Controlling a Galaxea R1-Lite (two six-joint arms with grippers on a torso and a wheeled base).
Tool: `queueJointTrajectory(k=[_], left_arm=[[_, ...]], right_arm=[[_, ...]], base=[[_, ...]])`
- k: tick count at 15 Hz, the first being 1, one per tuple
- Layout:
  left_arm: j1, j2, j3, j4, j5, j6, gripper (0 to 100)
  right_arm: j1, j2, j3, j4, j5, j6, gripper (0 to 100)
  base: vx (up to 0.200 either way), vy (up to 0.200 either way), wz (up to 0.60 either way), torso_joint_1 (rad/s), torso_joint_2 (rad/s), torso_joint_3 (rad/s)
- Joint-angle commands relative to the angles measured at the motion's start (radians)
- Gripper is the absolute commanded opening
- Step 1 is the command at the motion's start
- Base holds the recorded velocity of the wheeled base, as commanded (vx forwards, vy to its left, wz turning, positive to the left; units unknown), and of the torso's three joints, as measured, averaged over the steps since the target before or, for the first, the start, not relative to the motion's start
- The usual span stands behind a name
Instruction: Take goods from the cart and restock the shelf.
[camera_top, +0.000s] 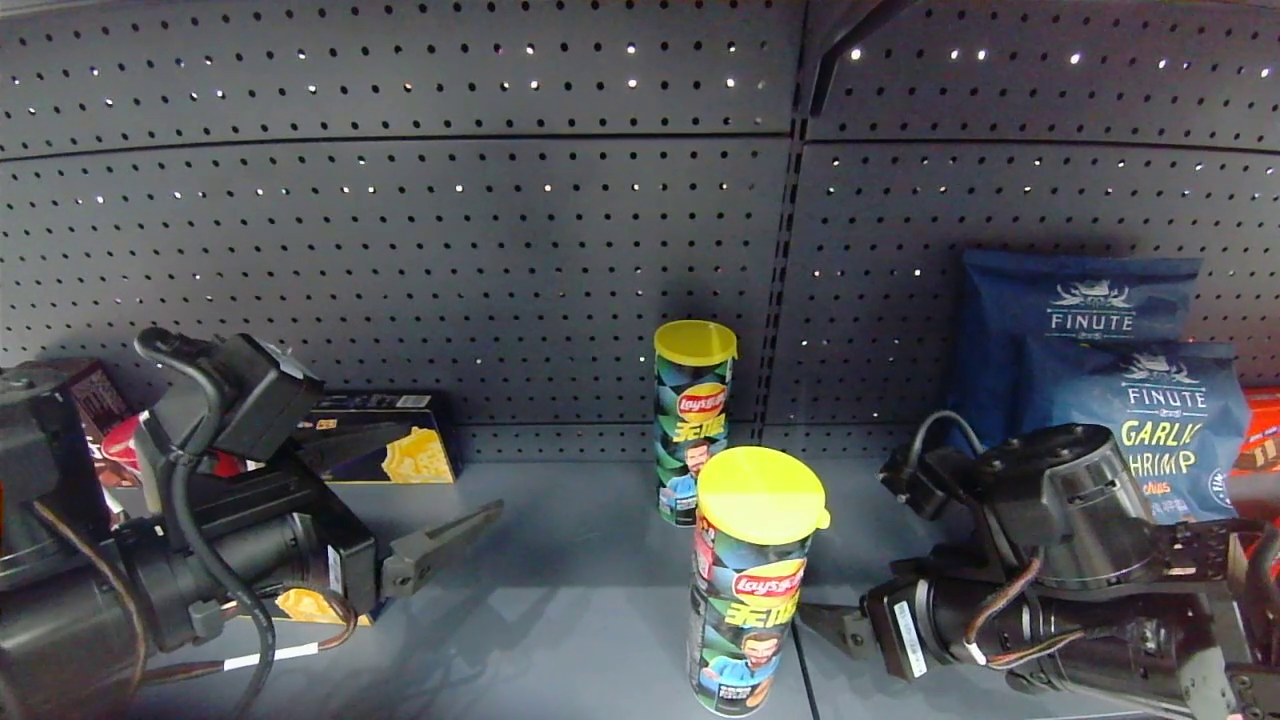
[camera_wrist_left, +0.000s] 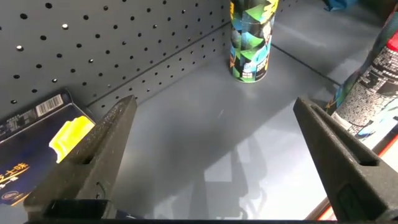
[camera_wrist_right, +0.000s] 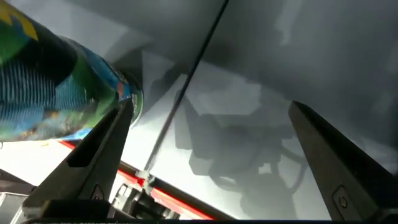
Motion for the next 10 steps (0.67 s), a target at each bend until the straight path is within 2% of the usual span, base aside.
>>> queueJointTrajectory(k=[1,10], left_arm=[[0.000,0.009,-0.003,-0.001,0.000,0.000,100],[0.000,0.017,0.000,-0.001,0.000,0.001,100]], right_arm=[[0.004,0.008,-0.003,0.000,0.000,0.000,100],[0.042,0.072,-0.049,-0.009,0.005,0.000,100]], base=[[0.000,0.000,0.00,0.000,0.00,0.000],[0.000,0.000,0.00,0.000,0.00,0.000]])
